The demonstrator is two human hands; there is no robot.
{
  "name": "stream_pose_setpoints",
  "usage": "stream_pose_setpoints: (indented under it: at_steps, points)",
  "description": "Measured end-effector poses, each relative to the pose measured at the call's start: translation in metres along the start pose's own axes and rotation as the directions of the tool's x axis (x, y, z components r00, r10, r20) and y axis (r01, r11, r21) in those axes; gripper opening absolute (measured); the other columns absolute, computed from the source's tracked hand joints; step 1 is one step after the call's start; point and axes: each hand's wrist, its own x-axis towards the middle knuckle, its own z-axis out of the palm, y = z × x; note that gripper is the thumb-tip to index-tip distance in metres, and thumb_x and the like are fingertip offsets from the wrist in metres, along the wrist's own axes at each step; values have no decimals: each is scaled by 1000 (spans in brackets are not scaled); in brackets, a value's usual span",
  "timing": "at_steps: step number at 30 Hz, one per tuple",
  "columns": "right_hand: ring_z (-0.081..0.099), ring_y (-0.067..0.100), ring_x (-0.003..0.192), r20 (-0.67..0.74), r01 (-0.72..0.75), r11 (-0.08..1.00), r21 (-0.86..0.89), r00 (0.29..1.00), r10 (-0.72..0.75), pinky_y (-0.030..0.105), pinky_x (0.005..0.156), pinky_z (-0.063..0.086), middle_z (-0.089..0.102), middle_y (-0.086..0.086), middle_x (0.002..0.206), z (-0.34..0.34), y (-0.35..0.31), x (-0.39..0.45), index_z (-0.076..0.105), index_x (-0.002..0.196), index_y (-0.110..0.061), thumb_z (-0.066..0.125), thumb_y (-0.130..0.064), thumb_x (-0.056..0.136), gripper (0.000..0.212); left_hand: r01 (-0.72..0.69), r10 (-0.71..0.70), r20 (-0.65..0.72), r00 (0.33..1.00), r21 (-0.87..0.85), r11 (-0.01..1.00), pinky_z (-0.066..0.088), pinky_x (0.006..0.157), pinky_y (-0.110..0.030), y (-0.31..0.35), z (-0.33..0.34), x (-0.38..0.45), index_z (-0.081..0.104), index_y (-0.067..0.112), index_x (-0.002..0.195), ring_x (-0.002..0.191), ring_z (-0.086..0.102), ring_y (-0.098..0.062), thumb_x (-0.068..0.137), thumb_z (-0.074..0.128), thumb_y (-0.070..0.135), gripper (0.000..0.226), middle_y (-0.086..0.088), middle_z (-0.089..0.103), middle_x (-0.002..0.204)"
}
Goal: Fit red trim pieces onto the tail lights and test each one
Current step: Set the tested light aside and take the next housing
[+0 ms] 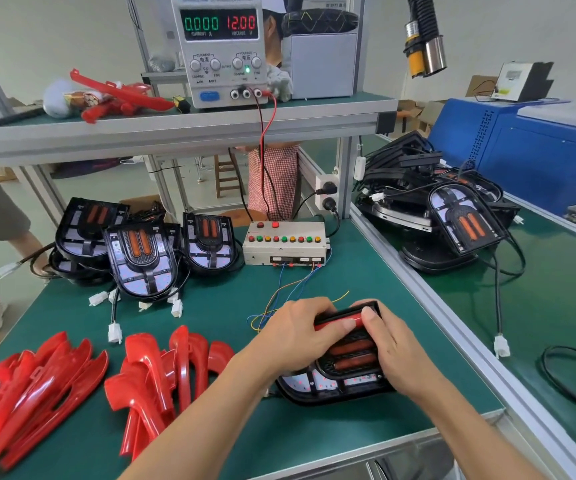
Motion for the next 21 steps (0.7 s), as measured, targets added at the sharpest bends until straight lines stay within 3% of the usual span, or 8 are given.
stream_pose_setpoints:
  at_steps: [3, 7, 11, 15, 17, 19, 21]
  points:
    - [69, 14, 86, -14, 9, 999, -35, 1000, -10, 24, 78, 53, 73, -3, 93, 0, -1, 1, 65, 100, -22, 37, -49, 99, 39, 18, -19, -41, 999, -20, 1000, 34, 56, -16, -1, 2, 0, 55, 36, 71, 64, 51, 0, 88, 60, 65, 34, 11, 57, 65]
    - [67, 14, 81, -29, 10, 999, -43, 1000, -11, 22, 73, 52, 72, -1, 89, -1, 1, 0, 65, 96, -18, 37, -50, 98, 42, 44, -47, -77, 996, -41, 998, 49, 67, -31, 0, 6, -1, 65, 26, 82, 65, 52, -8, 82, 56, 70, 45, 8, 61, 67]
    - [68, 17, 83, -45, 2, 999, -43, 999, -4, 28, 75, 55, 73, -1, 90, -1, 4, 1, 66, 97, -22, 37, -53, 98, 43, 65, -66, -96, 993, -12, 998, 52, 71, -34, 2, 9, -2, 71, 26, 91, 72, 59, -15, 80, 52, 74, 53, 6, 68, 74]
    - [71, 17, 87, -97, 4, 999, 52, 995, 1, 29, 78, 57, 74, 0, 93, 1, 8, -3, 68, 96, -33, 39, -50, 99, 33, 3, -8, -139, 990, -35, 999, 51, 90, -29, 4, 5, -7, 72, 31, 111, 94, 65, -7, 81, 57, 72, 53, 12, 73, 99]
    - [74, 21, 91, -142, -47, 990, 131, 988, 65, 30, 78, 59, 77, 5, 96, 1, 11, -4, 71, 97, -30, 42, -48, 102, 34, 29, -67, -261, 963, -146, 989, 45, 98, -22, -1, 0, -15, 69, 32, 122, 108, 61, 2, 78, 54, 75, 64, 17, 70, 112]
    - [77, 21, 88, -210, -103, 969, 226, 966, 152, 23, 69, 59, 79, 9, 95, -2, 13, -6, 73, 97, -20, 44, -41, 107, 37, 73, -165, -362, 917, -254, 964, 44, 97, -19, -11, 0, -24, 68, 30, 118, 107, 60, 5, 84, 57, 67, 52, 19, 68, 111]
    - [78, 23, 85, -262, -152, 933, 325, 934, 244, 22, 63, 58, 79, 11, 92, -5, 16, -8, 74, 97, -13, 42, -37, 109, 42, 149, -263, -346, 901, -323, 935, 43, 91, -11, -21, 4, -35, 67, 29, 114, 103, 59, 8, 91, 63, 53, 34, 19, 68, 108]
